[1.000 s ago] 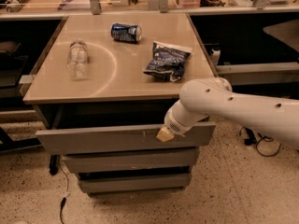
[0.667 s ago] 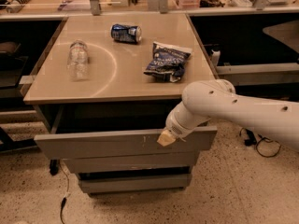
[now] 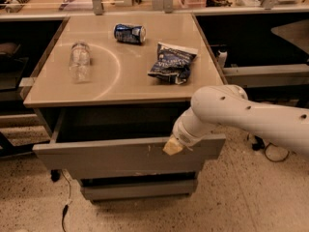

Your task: Open top drawer

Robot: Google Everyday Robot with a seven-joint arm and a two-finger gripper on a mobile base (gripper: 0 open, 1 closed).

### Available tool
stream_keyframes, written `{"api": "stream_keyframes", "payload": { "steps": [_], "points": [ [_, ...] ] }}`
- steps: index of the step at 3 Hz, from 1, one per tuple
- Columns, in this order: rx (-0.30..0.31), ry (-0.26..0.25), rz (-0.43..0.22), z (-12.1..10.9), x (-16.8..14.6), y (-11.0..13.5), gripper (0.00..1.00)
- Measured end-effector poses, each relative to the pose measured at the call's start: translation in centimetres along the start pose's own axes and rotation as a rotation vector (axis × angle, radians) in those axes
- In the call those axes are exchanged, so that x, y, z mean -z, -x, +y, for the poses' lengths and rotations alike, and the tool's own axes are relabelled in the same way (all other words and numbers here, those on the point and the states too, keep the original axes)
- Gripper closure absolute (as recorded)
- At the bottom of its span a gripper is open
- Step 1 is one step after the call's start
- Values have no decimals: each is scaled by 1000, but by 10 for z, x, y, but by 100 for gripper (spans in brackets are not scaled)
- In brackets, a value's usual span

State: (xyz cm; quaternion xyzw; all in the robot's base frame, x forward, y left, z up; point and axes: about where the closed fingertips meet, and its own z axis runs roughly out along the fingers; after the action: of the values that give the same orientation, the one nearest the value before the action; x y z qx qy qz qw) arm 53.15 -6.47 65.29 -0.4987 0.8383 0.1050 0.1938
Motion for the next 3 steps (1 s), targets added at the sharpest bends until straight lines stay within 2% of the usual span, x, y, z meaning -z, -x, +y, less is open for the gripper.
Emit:
{"api": "stream_keyframes", "payload": {
  "steps": [2, 3],
  "points": [
    [-37, 32, -3, 29, 14, -25, 100],
    [-37, 33, -3, 29, 14, -25, 100]
  ]
}}
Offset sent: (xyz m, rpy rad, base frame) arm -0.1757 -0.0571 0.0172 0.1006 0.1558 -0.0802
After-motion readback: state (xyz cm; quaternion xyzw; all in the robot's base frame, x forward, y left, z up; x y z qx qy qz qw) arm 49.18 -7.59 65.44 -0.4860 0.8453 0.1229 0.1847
